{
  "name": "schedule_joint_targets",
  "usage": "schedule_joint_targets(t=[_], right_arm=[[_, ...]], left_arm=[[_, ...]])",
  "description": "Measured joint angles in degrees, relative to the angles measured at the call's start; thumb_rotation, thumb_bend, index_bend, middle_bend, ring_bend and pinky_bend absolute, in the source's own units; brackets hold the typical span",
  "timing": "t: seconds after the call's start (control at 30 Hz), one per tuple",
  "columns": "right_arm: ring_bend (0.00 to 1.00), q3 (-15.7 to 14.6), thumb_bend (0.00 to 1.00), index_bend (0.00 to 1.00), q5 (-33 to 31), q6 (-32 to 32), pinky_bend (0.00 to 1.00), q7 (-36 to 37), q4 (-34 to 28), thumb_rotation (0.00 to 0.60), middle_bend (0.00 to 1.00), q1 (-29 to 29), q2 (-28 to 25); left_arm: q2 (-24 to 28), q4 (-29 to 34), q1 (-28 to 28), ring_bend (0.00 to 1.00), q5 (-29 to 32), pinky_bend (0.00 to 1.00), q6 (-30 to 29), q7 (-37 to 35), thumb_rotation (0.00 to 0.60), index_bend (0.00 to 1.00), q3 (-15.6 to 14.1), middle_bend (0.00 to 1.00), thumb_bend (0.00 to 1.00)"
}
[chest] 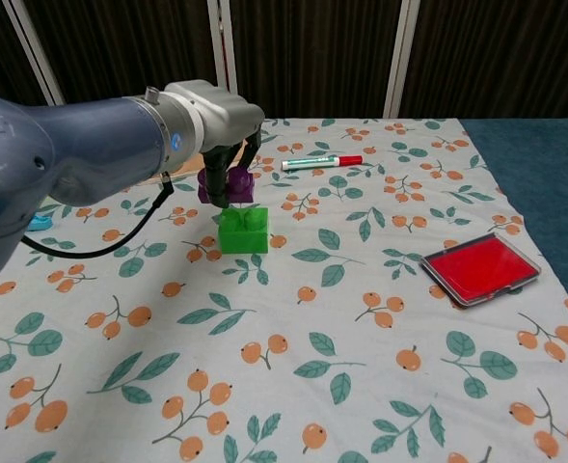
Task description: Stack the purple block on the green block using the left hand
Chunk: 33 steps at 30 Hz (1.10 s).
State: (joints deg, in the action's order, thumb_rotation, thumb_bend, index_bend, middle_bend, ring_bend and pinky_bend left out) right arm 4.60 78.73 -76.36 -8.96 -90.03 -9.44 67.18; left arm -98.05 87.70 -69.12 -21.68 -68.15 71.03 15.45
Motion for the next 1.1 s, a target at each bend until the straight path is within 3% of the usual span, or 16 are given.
schedule_joint_targets(t=[0.47,1.1], right_arm=[[0.10,0.3,0.22,0.03,-0.5,-0.1,0.00,-0.4,0.1,0.600,0.06,-0.1,0.1],[0.10,0.3,0.22,0.04,-0.4,-0.3,0.00,0.3,0.0,0.600,0.06,0.1,-0.4]], left_arm=[[-2.9,-5.5,-0.3,0.10,-0.2,0.00,1.8,-2.0,0.600,0.54,-1.5,0.59,0.30],[-5.7,-6.8,-1.1,0.10,-1.6,0.00,1.3,-2.3,0.600,0.54,-1.8,0.59,0.30]])
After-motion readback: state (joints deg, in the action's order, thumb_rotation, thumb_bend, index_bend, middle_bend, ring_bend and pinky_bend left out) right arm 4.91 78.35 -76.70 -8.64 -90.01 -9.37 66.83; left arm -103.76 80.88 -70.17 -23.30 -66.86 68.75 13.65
